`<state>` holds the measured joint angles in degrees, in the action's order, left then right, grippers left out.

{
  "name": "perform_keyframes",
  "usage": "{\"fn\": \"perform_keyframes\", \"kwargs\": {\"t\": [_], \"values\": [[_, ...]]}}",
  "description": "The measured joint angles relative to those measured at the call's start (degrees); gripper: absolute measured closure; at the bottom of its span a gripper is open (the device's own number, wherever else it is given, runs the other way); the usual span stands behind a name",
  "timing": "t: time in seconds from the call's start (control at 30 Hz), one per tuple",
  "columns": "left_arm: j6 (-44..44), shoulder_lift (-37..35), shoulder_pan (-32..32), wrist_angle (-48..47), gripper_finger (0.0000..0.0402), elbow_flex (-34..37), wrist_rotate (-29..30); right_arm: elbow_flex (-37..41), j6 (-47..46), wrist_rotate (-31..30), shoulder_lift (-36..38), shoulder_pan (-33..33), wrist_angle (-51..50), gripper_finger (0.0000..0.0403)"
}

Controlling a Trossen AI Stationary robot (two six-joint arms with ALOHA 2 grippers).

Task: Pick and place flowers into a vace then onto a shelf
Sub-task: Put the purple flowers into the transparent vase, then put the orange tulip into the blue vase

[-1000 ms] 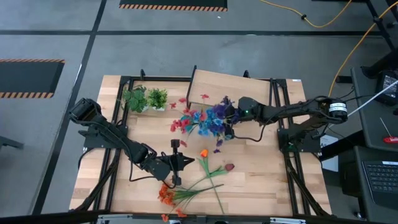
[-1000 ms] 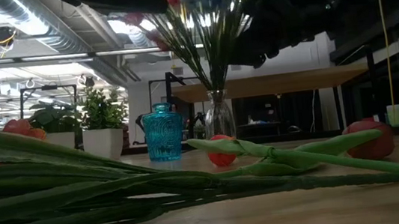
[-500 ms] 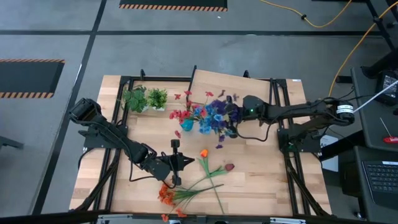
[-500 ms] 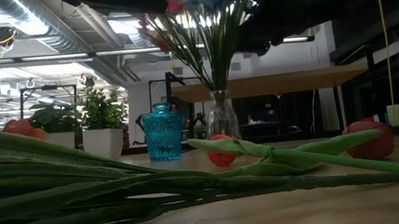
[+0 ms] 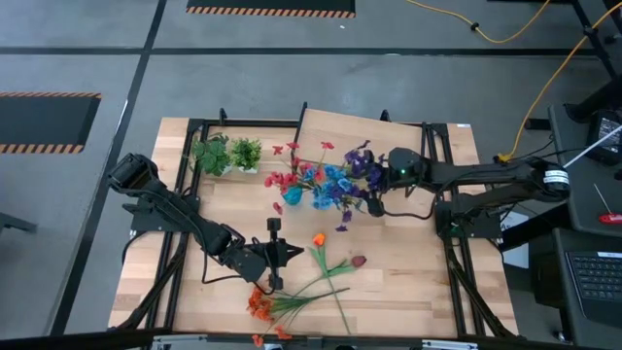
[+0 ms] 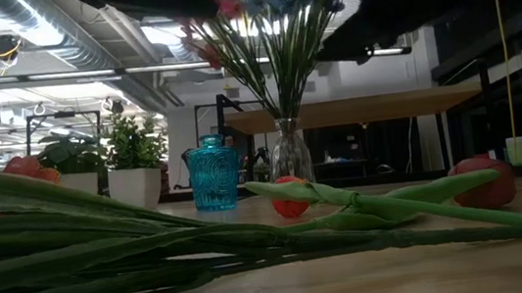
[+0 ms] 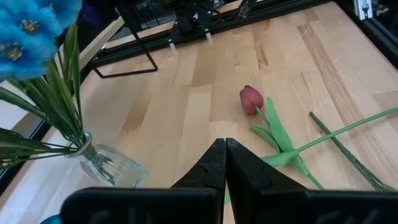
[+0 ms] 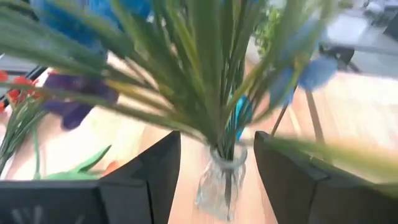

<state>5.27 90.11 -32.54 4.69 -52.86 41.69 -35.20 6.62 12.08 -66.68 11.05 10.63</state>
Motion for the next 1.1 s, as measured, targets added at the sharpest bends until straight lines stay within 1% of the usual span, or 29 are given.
{"fn": "perform_keyframes", "kwargs": {"t": [0.1,0.23,0.37,0.5,0.67,0.73,0.97,1.1], "values": [[0.05,0.00,-0.30,-0.71,0.0397,0.02,0.00,0.00,-0.27,-0.64,2.35,-0.02,-4.94,0.0196],[1.06,0.00,-0.98,-1.92,0.0400,0.01,-0.04,0.00,-0.60,-5.32,5.27,-0.02,-9.75,0.0196],[3.10,0.00,-1.65,-4.13,0.0398,0.00,-0.04,0.00,-3.26,-5.58,6.73,-0.57,-11.22,0.0196],[6.81,0.00,-1.83,-8.23,0.0396,0.00,-0.02,0.00,-3.70,-5.60,6.84,-3.21,-12.56,0.0197],[12.78,0.00,-1.81,-13.58,0.0400,0.00,-2.42,0.00,-7.51,-5.72,6.84,-9.82,-11.68,0.0213],[14.60,0.00,-1.81,-15.00,0.0399,0.00,-3.56,0.00,-8.17,-7.27,6.84,-13.18,-11.73,0.0224],[15.13,0.00,-1.88,-15.81,0.0400,0.00,-5.54,0.02,-14.58,-17.61,5.40,-25.25,-10.69,0.0262],[15.09,0.00,-1.88,-15.80,0.0398,0.00,-5.70,0.02,-18.56,-26.02,1.87,-31.52,-10.55,0.0298]]}}
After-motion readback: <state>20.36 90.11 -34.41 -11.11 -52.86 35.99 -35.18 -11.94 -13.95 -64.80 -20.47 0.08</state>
